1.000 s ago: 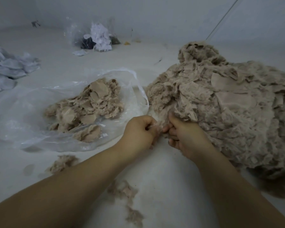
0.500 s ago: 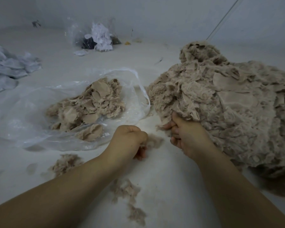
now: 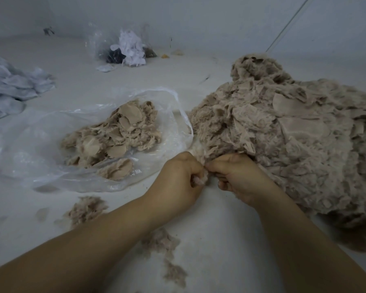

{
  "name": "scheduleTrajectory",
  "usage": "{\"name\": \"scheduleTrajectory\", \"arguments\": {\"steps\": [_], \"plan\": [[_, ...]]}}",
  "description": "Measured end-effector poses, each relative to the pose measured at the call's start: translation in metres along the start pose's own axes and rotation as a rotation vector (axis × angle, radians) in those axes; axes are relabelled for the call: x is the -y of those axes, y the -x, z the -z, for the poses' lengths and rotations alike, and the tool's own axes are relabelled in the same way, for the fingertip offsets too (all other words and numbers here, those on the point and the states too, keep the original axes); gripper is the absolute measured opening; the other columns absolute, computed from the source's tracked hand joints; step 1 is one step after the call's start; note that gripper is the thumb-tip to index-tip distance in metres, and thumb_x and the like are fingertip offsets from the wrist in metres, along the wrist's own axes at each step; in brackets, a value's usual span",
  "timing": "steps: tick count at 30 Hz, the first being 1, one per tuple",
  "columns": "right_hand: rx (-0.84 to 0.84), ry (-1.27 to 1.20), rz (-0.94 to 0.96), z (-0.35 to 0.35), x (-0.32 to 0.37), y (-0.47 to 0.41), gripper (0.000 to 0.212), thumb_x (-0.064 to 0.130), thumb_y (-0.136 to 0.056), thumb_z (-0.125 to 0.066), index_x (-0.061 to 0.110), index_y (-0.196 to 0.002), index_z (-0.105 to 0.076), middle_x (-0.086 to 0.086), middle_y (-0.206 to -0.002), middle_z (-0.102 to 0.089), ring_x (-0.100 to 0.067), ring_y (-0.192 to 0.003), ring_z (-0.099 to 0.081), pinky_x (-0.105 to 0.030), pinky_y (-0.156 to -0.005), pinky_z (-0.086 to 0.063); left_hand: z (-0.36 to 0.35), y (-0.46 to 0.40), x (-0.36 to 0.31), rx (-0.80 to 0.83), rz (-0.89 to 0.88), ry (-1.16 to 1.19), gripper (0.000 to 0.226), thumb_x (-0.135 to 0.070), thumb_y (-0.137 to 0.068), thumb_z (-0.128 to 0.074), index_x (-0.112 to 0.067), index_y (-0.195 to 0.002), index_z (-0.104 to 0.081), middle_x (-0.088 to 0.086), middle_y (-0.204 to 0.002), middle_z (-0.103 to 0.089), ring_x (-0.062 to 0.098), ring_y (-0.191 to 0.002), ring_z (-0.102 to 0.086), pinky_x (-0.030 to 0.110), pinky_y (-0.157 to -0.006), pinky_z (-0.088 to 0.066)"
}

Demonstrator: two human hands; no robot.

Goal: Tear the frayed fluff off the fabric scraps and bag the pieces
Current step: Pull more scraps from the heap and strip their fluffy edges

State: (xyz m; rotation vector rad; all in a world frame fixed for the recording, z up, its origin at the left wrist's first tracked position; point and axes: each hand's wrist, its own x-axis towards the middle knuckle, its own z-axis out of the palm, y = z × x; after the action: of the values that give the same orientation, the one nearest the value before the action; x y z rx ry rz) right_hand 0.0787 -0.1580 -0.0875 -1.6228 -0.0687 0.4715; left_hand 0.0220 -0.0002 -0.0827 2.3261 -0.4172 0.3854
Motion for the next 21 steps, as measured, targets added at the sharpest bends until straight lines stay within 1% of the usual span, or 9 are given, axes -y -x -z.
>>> {"name": "scheduleTrajectory", "arguments": {"steps": [2, 6, 10, 12, 13, 14, 17, 19, 21], "plan": [[-0.014, 0.007, -0.005, 0.001, -0.001, -0.002, 0.049, 0.011, -0.089, -0.065, 0.021, -0.042, -0.054, 0.013, -0.041, -0.040, 0.000, -0.037, -0.037, -0.016, -0.041, -0.035, 0.002, 0.000, 0.001, 0.008, 0.020, 0.013, 0.018, 0.012, -0.069, -0.072, -0.006, -0.072, -0.069, -0.006, -0.079, -0.053, 0.000, -0.071, -0.049, 0.004, -0.066, -0.036], [0.081, 0.003, 0.040, 0.000, 0.000, 0.002, 0.042, 0.030, -0.088, -0.069, 0.024, -0.048, -0.058, 0.013, -0.044, -0.039, 0.000, -0.040, -0.038, -0.015, -0.043, -0.035, 0.006, -0.002, -0.002, 0.025, 0.021, 0.018, 0.015, 0.011, -0.071, -0.072, -0.004, -0.076, -0.070, 0.001, -0.085, -0.055, -0.002, -0.073, -0.048, 0.006, -0.066, -0.038], [0.052, 0.021, 0.019, 0.000, -0.001, 0.000, 0.030, 0.011, -0.086, -0.067, 0.018, -0.058, -0.061, 0.005, -0.047, -0.050, -0.003, -0.042, -0.044, -0.015, -0.042, -0.038, 0.006, -0.002, -0.005, 0.089, 0.047, 0.051, 0.021, 0.016, -0.070, -0.063, -0.004, -0.074, -0.069, 0.002, -0.088, -0.054, 0.002, -0.072, -0.051, 0.008, -0.063, -0.041], [0.059, -0.008, 0.000, 0.001, -0.001, -0.001, 0.036, 0.006, -0.089, -0.060, 0.017, -0.056, -0.055, 0.005, -0.046, -0.045, -0.003, -0.040, -0.041, -0.016, -0.041, -0.038, 0.005, -0.003, -0.005, 0.045, 0.161, 0.100, 0.020, 0.015, -0.071, -0.056, -0.004, -0.068, -0.061, 0.009, -0.081, -0.058, 0.015, -0.067, -0.057, 0.020, -0.063, -0.052], [0.066, -0.012, -0.004, 0.001, -0.001, -0.001, 0.039, 0.004, -0.091, -0.057, 0.018, -0.054, -0.051, 0.006, -0.044, -0.041, -0.003, -0.038, -0.038, -0.016, -0.041, -0.036, 0.006, -0.005, -0.005, 0.004, 0.276, 0.163, 0.015, 0.012, -0.075, -0.054, -0.002, -0.069, -0.057, 0.015, -0.077, -0.059, 0.023, -0.064, -0.060, 0.033, -0.059, -0.057], [0.076, -0.012, -0.003, 0.001, 0.000, 0.001, 0.042, 0.004, -0.091, -0.054, 0.019, -0.053, -0.048, 0.008, -0.043, -0.037, -0.003, -0.037, -0.035, -0.016, -0.041, -0.035, 0.007, -0.007, -0.007, -0.028, 0.405, 0.268, 0.009, 0.006, -0.080, -0.055, -0.001, -0.074, -0.055, 0.022, -0.078, -0.060, 0.028, -0.061, -0.062, 0.039, -0.050, -0.057], [0.122, 0.017, 0.004, 0.000, 0.002, 0.003, 0.036, 0.009, -0.093, -0.054, 0.017, -0.058, -0.049, 0.010, -0.042, -0.034, -0.003, -0.038, -0.035, -0.016, -0.043, -0.035, 0.006, -0.014, -0.010, 0.001, 0.675, 0.612, 0.023, -0.011, -0.085, -0.073, -0.008, -0.092, -0.051, 0.023, -0.082, -0.061, 0.028, -0.051, -0.062, 0.032, -0.040, -0.049], [0.137, 0.048, -0.003, 0.000, 0.003, 0.005, 0.041, 0.008, -0.093, -0.052, 0.020, -0.053, -0.053, 0.011, -0.041, -0.036, -0.005, -0.040, -0.037, -0.017, -0.046, -0.037, 0.004, -0.017, -0.012, 0.028, 0.673, 0.682, 0.021, -0.008, -0.086, -0.074, -0.007, -0.092, -0.054, 0.017, -0.072, -0.061, 0.022, -0.043, -0.059, 0.026, -0.037, -0.045], [0.126, 0.037, -0.016, 0.001, 0.003, 0.004, 0.054, 0.007, -0.093, -0.050, 0.021, -0.042, -0.053, 0.010, -0.041, -0.038, -0.007, -0.042, -0.040, -0.019, -0.048, -0.039, 0.001, -0.018, -0.012, 0.014, 0.653, 0.691, 0.017, 0.000, -0.089, -0.067, -0.002, -0.079, -0.054, 0.018, -0.062, -0.060, 0.020, -0.038, -0.056, 0.025, -0.036, -0.045]]}}
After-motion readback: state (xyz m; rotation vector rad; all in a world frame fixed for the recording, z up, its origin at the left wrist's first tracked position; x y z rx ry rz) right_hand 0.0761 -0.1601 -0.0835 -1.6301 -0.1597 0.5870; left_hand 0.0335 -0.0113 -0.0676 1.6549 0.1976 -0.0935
